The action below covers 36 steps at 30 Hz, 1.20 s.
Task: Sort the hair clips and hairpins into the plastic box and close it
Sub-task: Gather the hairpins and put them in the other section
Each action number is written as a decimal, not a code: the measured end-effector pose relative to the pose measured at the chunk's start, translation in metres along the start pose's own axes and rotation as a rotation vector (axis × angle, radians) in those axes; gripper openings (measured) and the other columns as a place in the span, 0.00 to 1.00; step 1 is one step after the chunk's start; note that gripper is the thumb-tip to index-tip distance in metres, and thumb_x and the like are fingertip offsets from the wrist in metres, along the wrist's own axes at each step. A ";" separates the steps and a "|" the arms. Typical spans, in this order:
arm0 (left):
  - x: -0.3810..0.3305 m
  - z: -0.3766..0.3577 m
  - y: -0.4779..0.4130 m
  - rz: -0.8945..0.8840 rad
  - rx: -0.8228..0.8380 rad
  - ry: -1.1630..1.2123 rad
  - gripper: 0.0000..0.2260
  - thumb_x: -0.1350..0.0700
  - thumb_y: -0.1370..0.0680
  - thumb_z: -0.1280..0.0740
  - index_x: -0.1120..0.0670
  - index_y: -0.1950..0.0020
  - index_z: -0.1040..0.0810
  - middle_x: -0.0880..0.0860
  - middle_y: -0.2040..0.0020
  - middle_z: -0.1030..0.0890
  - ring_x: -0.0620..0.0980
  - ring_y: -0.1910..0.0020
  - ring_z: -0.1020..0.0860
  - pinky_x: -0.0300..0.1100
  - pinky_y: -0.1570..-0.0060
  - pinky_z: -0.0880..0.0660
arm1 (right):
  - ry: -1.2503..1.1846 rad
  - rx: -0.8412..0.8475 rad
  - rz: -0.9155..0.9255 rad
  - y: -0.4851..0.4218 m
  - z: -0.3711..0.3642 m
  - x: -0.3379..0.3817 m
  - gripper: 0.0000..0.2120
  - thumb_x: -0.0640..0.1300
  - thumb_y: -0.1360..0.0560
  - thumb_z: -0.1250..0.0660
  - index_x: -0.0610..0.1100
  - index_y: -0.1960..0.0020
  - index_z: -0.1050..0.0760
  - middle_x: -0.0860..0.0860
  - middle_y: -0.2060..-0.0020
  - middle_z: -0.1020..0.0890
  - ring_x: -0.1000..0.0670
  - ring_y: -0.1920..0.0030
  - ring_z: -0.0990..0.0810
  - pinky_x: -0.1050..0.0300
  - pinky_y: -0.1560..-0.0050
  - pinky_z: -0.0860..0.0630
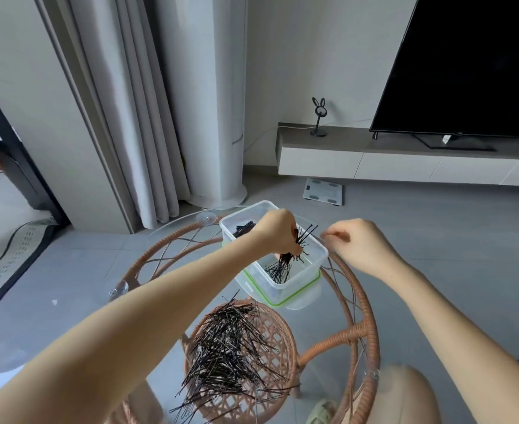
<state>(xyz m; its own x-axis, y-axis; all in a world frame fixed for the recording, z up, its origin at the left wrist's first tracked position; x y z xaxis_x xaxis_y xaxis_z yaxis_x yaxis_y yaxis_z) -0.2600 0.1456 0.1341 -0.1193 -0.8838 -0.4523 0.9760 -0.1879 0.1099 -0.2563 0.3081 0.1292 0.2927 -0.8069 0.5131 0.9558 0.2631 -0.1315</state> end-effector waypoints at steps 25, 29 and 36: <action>0.101 -0.011 0.099 0.074 -0.216 0.133 0.08 0.55 0.25 0.35 0.53 0.53 0.16 0.50 0.54 0.15 0.47 0.55 0.18 0.39 0.49 0.23 | -0.154 0.128 0.114 0.107 -0.084 0.033 0.12 0.44 0.24 0.37 0.44 0.43 0.22 0.52 0.49 0.17 0.63 0.56 0.23 0.81 0.56 0.33; 0.138 -0.061 0.120 0.090 -0.148 0.080 0.16 0.47 0.20 0.43 0.49 0.37 0.24 0.46 0.33 0.26 0.48 0.34 0.27 0.44 0.32 0.33 | -0.073 0.153 0.076 0.114 -0.136 0.044 0.19 0.45 0.21 0.43 0.40 0.32 0.33 0.45 0.33 0.28 0.50 0.33 0.31 0.63 0.32 0.40; 0.130 -0.101 0.119 -0.016 -0.094 0.237 0.18 0.52 0.18 0.50 0.51 0.31 0.30 0.47 0.29 0.31 0.46 0.24 0.46 0.41 0.25 0.56 | 0.011 0.117 0.068 0.123 -0.180 0.071 0.22 0.42 0.20 0.48 0.39 0.28 0.42 0.42 0.26 0.40 0.47 0.25 0.47 0.57 0.27 0.53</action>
<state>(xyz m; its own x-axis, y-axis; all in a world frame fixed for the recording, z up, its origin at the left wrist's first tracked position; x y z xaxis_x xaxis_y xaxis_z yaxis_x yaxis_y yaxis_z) -0.1411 0.0519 -0.0014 -0.1000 -0.7538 -0.6495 0.9883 -0.1511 0.0231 -0.1124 0.1878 -0.0032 0.3579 -0.7904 0.4972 0.9239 0.3770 -0.0658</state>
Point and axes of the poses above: each hand's wrist, its own y-axis away from the middle knuckle, its own z-axis out of the back of the hand, x = y × z, the point moved 2 cm from there along -y, towards the middle knuckle
